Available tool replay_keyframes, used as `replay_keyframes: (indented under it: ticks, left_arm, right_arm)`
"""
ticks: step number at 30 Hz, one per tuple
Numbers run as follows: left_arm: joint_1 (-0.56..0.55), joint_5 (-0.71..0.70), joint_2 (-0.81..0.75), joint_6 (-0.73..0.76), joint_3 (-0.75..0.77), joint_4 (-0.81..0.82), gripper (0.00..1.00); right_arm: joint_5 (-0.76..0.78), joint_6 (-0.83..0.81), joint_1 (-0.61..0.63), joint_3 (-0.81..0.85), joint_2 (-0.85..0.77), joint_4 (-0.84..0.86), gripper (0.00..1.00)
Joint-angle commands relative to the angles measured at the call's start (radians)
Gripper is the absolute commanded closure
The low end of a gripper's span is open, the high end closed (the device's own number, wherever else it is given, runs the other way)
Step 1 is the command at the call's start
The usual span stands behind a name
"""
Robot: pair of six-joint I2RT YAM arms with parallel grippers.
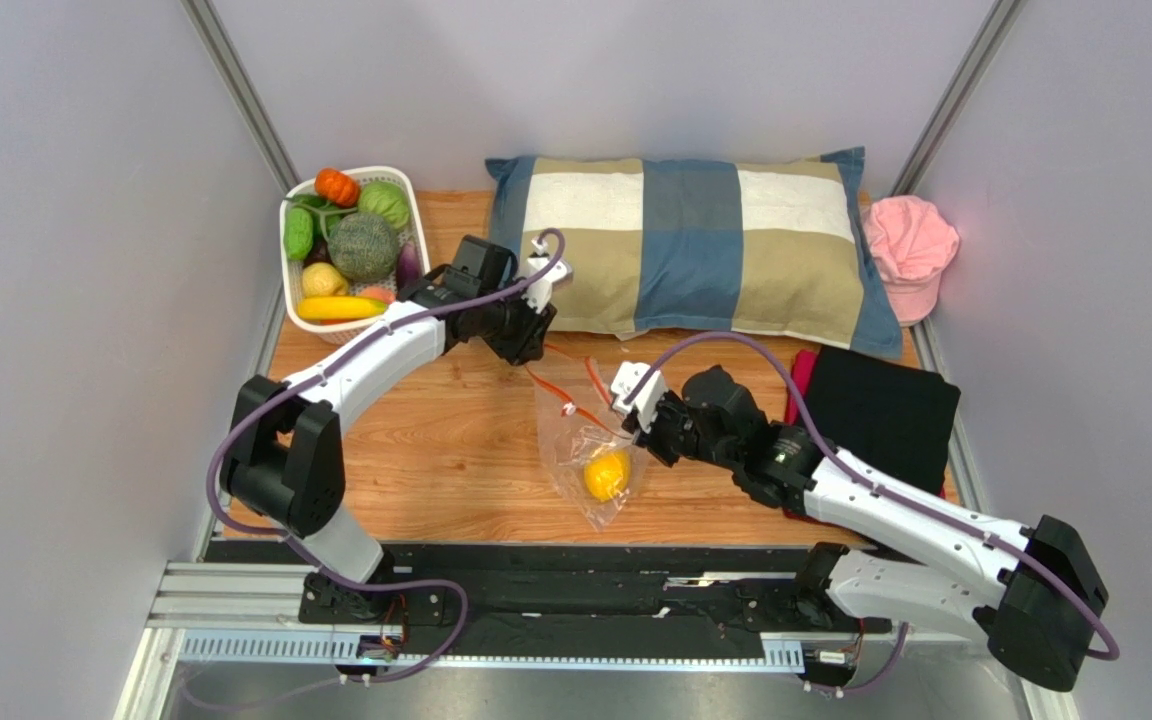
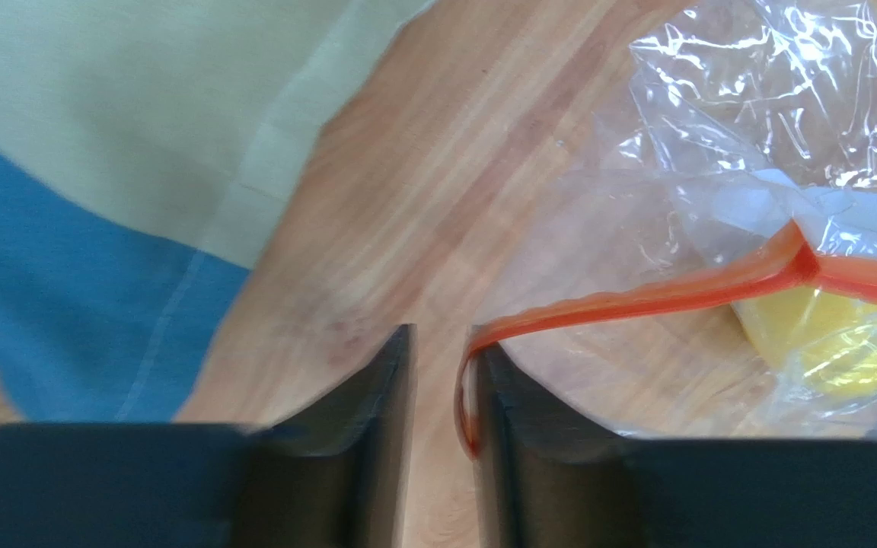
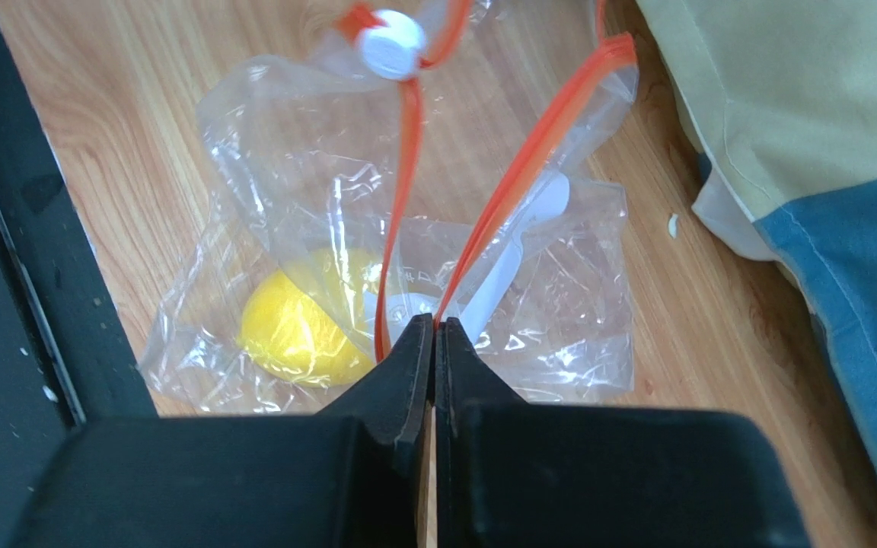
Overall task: Place the food in the zip-top bag and seal the zipper
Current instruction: Open the zipper of the food storage bag at the center of the board, then pick up the fake vegetable from the bin.
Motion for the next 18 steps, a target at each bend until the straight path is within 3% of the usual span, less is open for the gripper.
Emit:
replay_keyframes:
  ticks: [1,2,5,7,13,18]
  left_arm:
    - [0.043,0.032,-0.122,-0.083,0.093,-0.008,0.46]
    - [0.066,0.050,-0.138,-0.098,0.104,-0.037,0.33]
    - [0.139,0.135,-0.167,-0.210,0.144,-0.057,0.13]
    - [0.176,0.136,-0.179,-0.294,0.162,-0.057,0.07]
    - [0.395,0.002,-0.115,-0.474,0.315,0.004,0.02]
    - [0.578,-0.094,0.095,-0.569,0.523,-0.025,0.05]
  right_arm:
    - [0.078,0.264,0.000,0.119,0.025,-0.090,1.00]
    - [0.081,0.290,-0.003,0.133,0.025,-0.100,1.00]
    - [0.086,0.344,-0.013,0.144,0.034,-0.112,1.00]
    - [0.090,0.381,-0.016,0.147,0.042,-0.109,1.00]
    - [0.086,0.421,-0.022,0.167,0.063,-0.100,1.00]
    - [0.094,0.429,-0.031,0.185,0.077,-0.097,1.00]
